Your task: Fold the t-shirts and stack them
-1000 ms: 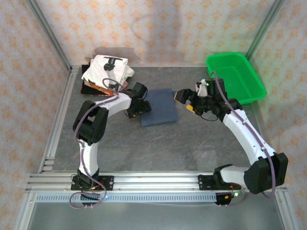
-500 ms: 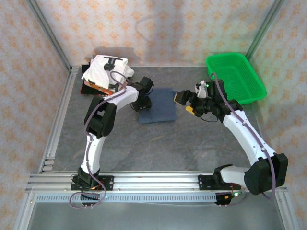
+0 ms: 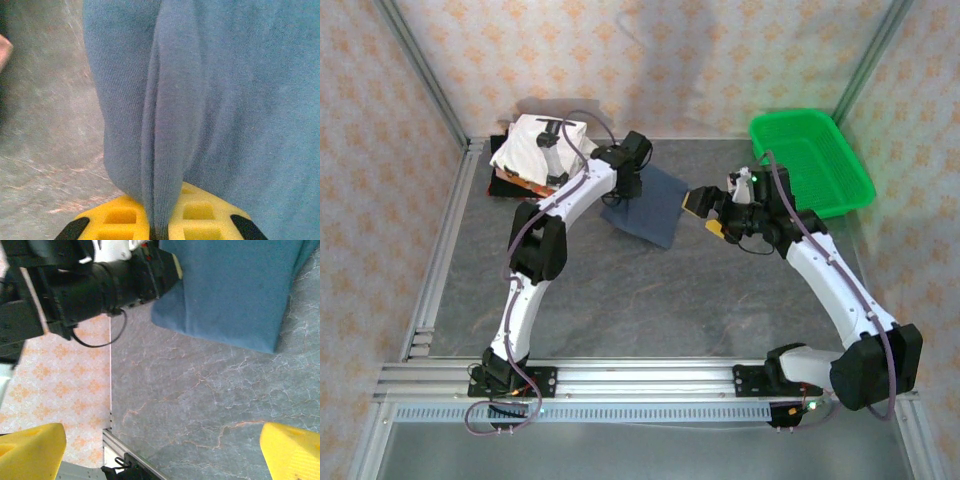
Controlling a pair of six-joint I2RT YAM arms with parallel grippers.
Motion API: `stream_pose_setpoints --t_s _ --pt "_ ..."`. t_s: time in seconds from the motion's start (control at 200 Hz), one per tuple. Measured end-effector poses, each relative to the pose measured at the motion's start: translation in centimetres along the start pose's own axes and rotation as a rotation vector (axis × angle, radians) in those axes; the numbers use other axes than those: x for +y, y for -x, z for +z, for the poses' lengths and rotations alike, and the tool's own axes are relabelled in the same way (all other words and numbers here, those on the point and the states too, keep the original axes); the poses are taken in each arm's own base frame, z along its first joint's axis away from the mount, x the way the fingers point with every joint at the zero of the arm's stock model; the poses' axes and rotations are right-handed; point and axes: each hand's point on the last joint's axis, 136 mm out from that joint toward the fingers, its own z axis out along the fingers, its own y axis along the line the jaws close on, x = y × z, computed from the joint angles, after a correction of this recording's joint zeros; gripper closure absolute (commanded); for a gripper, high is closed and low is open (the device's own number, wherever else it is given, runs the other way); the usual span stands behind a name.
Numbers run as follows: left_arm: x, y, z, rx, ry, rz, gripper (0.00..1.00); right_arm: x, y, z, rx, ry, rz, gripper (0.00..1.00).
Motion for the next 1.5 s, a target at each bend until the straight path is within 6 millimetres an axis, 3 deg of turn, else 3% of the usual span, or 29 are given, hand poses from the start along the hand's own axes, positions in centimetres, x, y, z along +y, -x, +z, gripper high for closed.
stream_pose_setpoints --t_s 0.365,0.62,0.831,1.186,1.501 --pt "2.4 6.0 -6.9 -0.162 0.092 0.193 1.00 -0.2 0.1 0.3 -0.005 0.005 0.024 0.01" --pt "3.5 7.1 -8.3 -0.185 0.151 0.343 1.00 -0.5 0.3 0.9 0.000 0.000 0.030 0.01" --pt "5.2 10.3 -11.4 -0.284 0.160 0.375 1.00 -1.2 0.3 1.5 0.014 -0.014 0.044 0.01" --pt "10.7 12.2 -10.9 -0.278 0.181 0.361 1.00 -2.4 0.3 2.7 0.042 -0.042 0.092 0.01" --pt "14.1 14.6 -12.2 -0.351 0.161 0.285 1.00 -2.9 0.7 3.9 0.062 -0.059 0.122 0.00"
